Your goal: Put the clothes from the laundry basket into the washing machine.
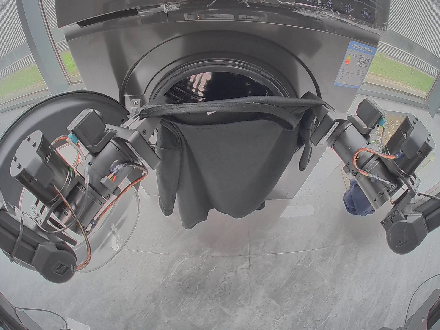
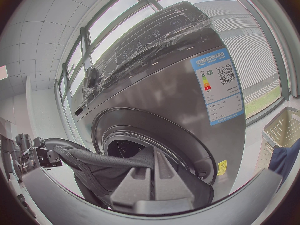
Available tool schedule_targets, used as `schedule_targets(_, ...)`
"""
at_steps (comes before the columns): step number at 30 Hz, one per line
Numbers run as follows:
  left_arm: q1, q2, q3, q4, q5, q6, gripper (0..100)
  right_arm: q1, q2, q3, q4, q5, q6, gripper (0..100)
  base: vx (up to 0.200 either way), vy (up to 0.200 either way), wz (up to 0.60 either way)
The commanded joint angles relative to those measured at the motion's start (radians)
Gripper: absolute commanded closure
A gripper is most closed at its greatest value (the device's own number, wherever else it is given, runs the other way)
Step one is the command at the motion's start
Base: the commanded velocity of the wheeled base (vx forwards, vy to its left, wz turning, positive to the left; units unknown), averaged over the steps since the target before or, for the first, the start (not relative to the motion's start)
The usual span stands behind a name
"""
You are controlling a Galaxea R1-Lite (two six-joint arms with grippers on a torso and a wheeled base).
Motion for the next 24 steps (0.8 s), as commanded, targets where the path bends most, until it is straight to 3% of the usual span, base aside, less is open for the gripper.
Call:
schedule_targets(1,-0.001,0.001,-0.001,-0.001,0.0,-0.001,100,0.0,-0.008,0.0,0.0,-0.001,-0.001,100,0.0,0.0,0.0)
schedule_targets(24,-0.061,0.034,0.003,-0.001,0.003,-0.003,100,0.011,0.011,0.029,0.0,-0.004,0.001,100,0.0,0.0,0.0)
